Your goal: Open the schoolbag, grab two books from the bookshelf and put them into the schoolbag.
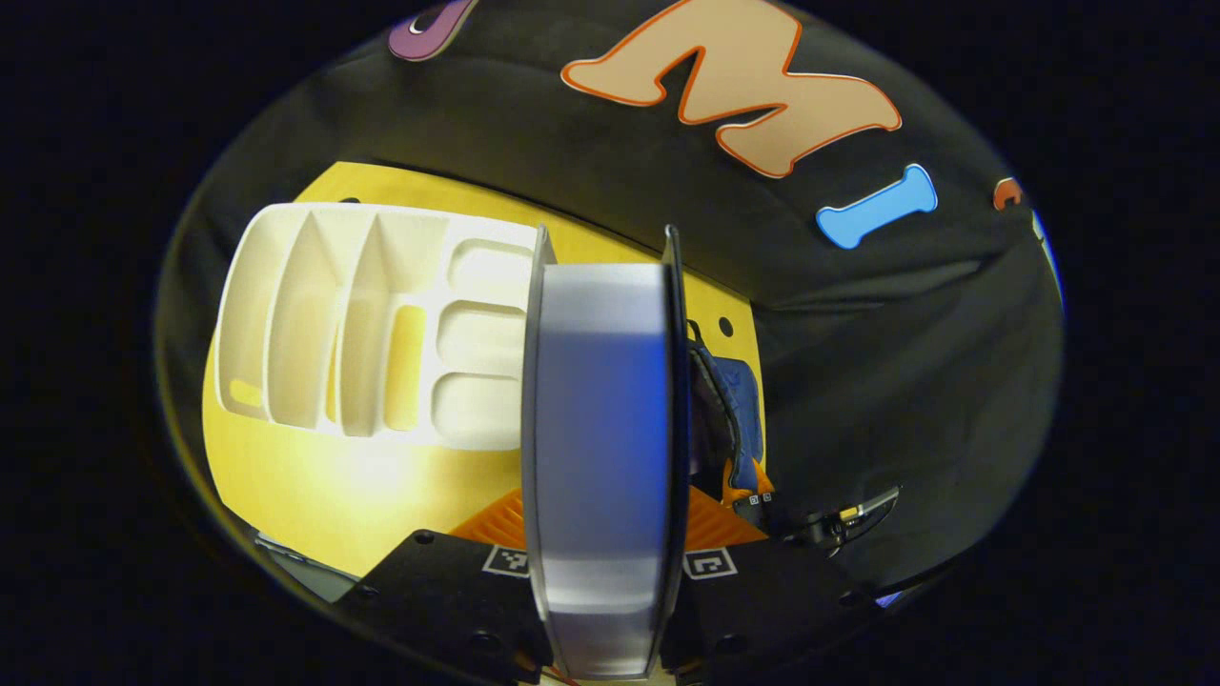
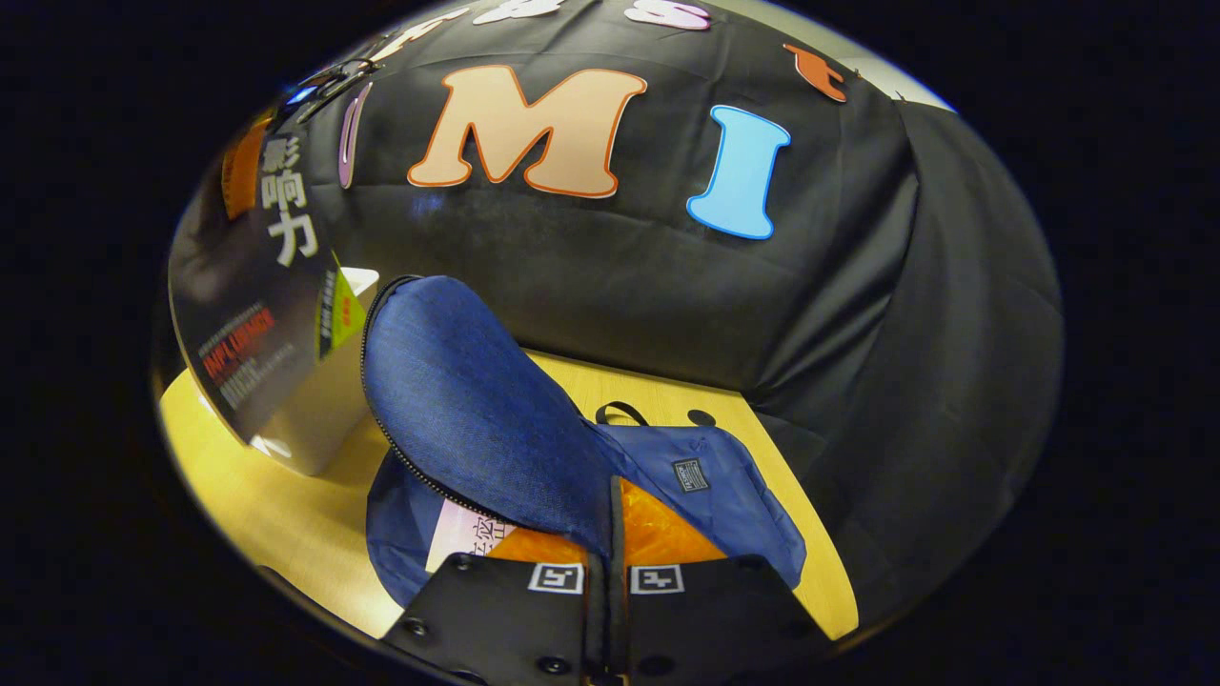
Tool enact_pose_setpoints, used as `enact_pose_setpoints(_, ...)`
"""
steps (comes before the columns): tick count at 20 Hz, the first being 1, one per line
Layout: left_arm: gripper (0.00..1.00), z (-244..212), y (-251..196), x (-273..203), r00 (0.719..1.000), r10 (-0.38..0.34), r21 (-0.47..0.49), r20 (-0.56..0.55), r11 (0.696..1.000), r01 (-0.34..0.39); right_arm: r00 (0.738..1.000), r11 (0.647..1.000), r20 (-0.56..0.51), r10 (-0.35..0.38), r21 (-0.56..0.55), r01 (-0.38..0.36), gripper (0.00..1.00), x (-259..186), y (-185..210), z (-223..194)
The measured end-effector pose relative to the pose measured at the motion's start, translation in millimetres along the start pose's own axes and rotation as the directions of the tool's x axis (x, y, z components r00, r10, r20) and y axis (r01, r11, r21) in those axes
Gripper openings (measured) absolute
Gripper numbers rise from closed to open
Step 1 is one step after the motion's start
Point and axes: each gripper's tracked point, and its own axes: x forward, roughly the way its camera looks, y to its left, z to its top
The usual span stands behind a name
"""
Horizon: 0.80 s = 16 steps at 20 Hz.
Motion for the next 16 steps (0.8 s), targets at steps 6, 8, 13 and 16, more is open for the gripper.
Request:
enact_pose_setpoints(6,0.39,-26,-34,75,0.991,-0.134,-0.028,-0.016,0.991,0.133,1.0,0.999,0.005,0.023,0.049,-0.023,0.04,1,-9,4)
enact_pose_setpoints(8,0.39,-33,-43,93,0.981,-0.194,-0.029,0.01,0.981,0.194,0.999,0.997,0.01,0.034,0.07,-0.034,0.04,1,-13,6)
enact_pose_setpoints(13,0.4,-38,-63,134,0.946,-0.31,-0.046,0.091,0.948,0.315,0.996,0.992,0.049,0.076,0.096,-0.081,0.04,-2,-15,10)
enact_pose_setpoints(16,0.39,-48,-64,160,0.938,-0.333,-0.073,0.097,0.937,0.341,0.993,0.991,0.067,0.097,0.089,-0.103,0.06,-4,-13,12)
